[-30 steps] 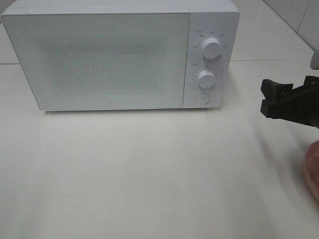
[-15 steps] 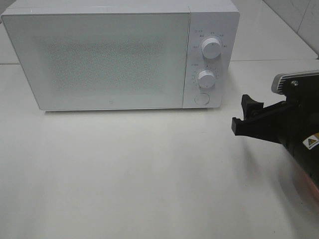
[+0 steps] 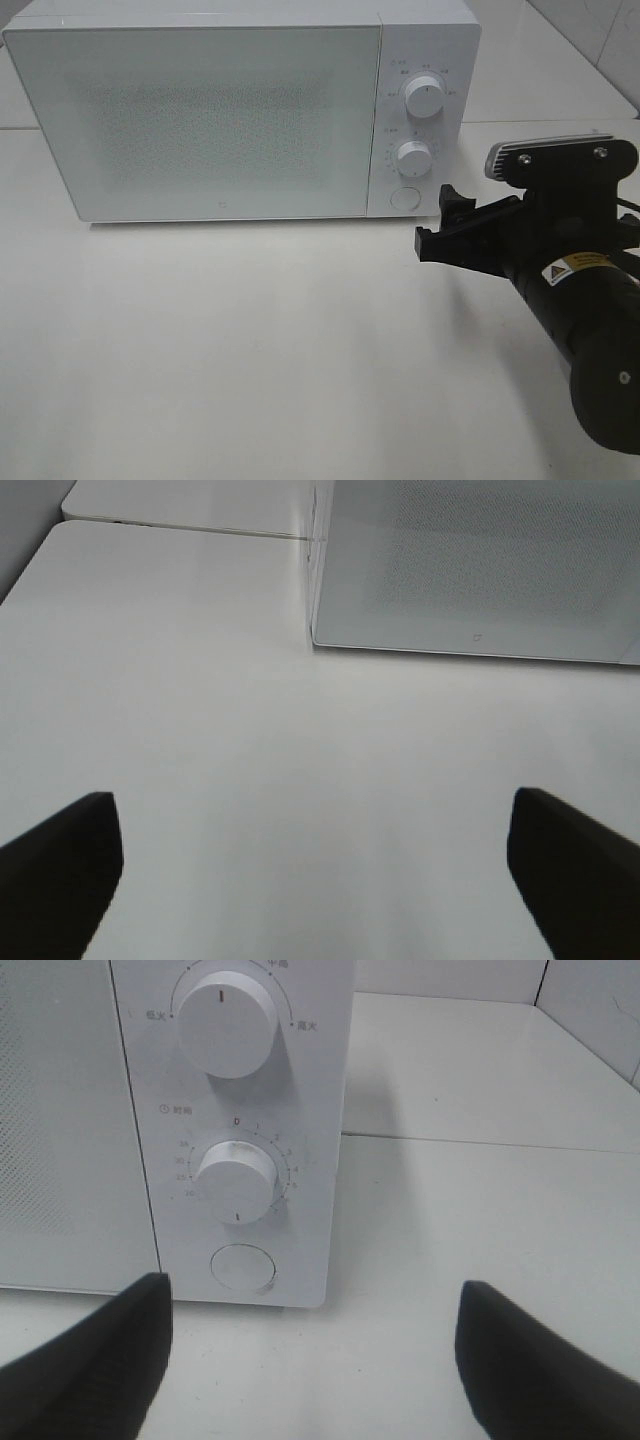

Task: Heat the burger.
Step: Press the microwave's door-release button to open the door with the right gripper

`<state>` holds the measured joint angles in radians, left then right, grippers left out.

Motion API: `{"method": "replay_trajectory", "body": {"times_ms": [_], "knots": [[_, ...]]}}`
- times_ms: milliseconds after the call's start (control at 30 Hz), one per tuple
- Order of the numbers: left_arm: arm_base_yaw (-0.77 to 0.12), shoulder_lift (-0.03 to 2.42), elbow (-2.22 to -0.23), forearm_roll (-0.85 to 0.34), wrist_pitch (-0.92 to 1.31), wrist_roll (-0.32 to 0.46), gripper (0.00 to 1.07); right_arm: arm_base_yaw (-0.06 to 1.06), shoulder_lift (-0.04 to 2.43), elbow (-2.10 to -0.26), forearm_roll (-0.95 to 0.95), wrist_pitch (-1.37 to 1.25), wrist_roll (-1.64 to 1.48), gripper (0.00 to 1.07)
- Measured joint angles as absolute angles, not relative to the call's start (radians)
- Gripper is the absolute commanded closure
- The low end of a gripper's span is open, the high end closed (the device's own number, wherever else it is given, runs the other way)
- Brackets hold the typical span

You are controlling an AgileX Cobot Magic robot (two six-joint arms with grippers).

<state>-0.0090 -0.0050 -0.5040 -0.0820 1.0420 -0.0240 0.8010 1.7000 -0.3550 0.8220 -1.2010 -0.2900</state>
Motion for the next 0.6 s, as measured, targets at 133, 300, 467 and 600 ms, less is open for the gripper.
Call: {"method": "replay_trajectory", "body": {"times_ms": [133, 300, 467, 600], "knots": [[-0.009, -0.005, -0.504, -0.082, 1.042, -0.024, 0.07, 0.801, 1.744, -0.389, 0.824, -1.185, -0.290, 0.34], [-0.009, -0.005, -0.504, -0.082, 1.042, -0.024, 0.07, 0.801, 1.778, -0.419, 0.825, -1.159, -0.290, 0.34], [-0.009, -0.005, -0.504, -0.082, 1.042, -0.024, 0.07, 0.801, 1.808, -0.457, 0.825, -1.135, -0.284, 0.34], [-0.009, -0.005, -0.504, -0.082, 1.042, -0.024, 0.07, 0.801, 1.810, -0.469, 0.824, -1.122, -0.232, 0.37]]}}
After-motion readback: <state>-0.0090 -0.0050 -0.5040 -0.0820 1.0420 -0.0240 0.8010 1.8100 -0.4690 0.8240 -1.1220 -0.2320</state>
